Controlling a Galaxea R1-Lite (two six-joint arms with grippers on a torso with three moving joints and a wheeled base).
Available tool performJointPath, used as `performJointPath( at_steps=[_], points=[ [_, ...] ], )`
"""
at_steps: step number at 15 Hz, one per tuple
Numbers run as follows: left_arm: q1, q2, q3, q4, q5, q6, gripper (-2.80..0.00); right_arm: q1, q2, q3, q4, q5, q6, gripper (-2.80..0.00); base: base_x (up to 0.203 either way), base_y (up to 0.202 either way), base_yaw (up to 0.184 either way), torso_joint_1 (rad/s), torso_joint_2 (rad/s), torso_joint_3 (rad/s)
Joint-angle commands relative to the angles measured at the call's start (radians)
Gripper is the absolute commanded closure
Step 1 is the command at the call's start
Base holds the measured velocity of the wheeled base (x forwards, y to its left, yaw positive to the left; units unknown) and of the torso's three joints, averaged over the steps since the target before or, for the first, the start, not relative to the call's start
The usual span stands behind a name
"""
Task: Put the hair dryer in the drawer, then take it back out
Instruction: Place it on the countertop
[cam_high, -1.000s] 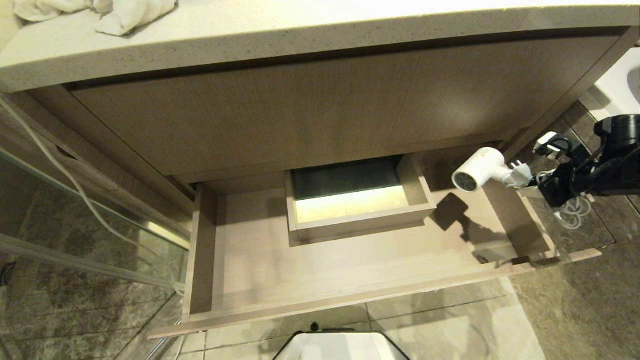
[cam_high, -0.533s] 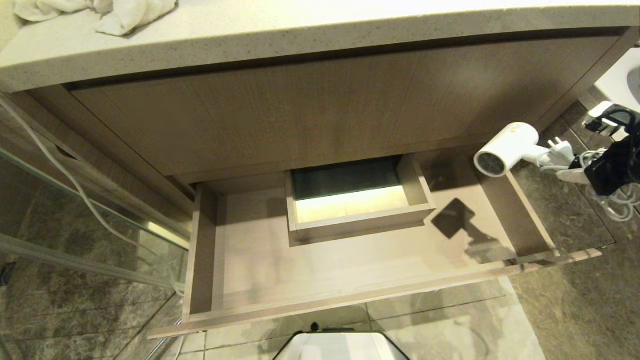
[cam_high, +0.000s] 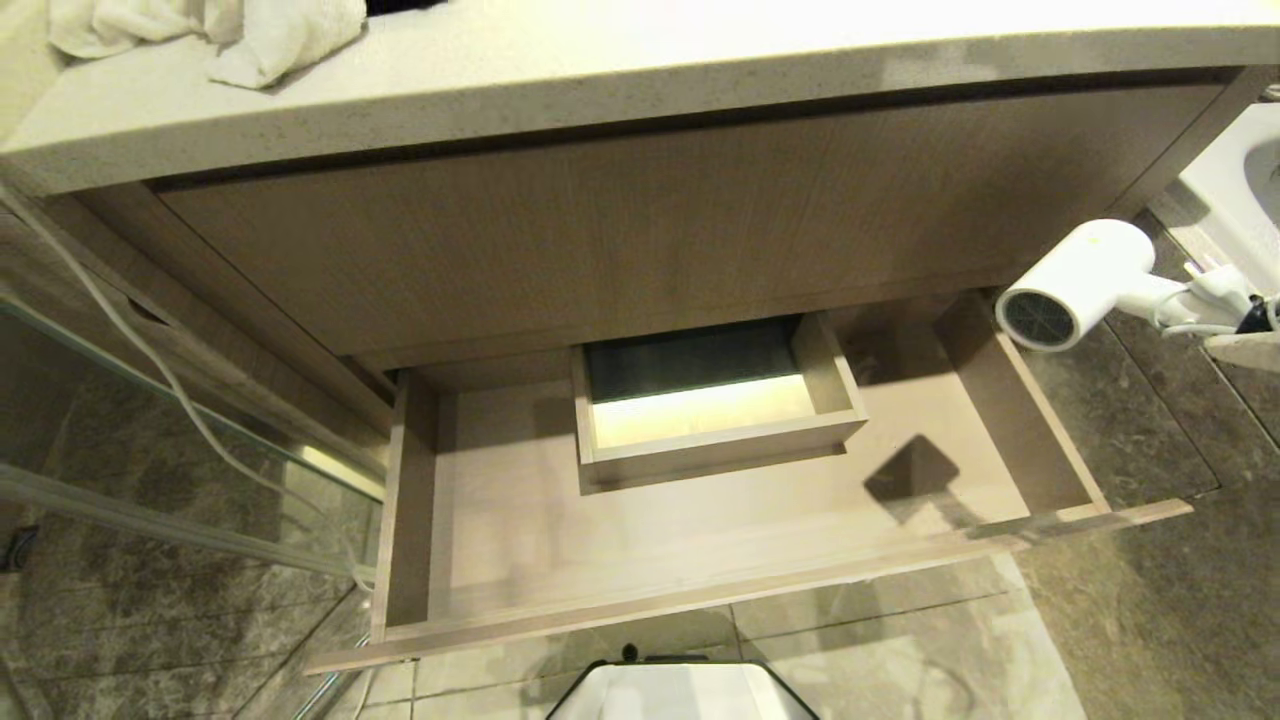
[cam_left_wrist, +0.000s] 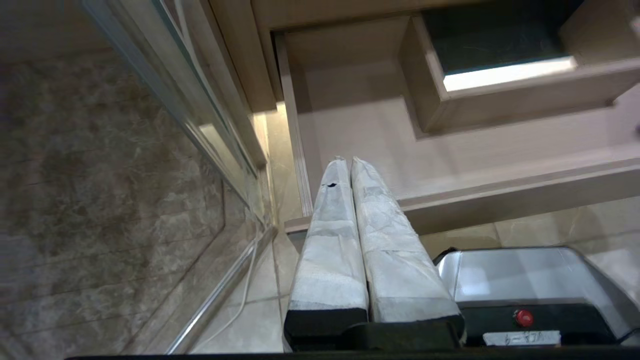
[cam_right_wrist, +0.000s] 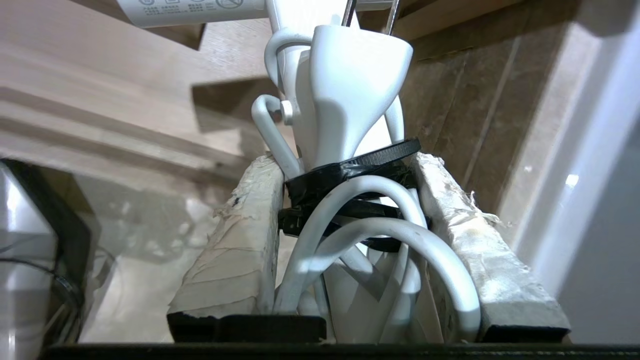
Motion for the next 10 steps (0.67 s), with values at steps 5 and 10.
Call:
performJointPath(
  at_steps=[5,10],
  points=[
    [0.0,0.0,0.0,0.0,0.0,0.0,0.0,-0.013,-0.175,0.016,0.074,0.002,-0.005,0.0,0.0,0.0,0.0,0.289,-0.48,-0.187],
    [0.0,0.0,0.0,0.0,0.001,0.0,0.0,-0.013,-0.23,0.016,0.101,0.001,-0.005,0.0,0.0,0.0,0.0,0.332,-0.55,-0.237]
  ],
)
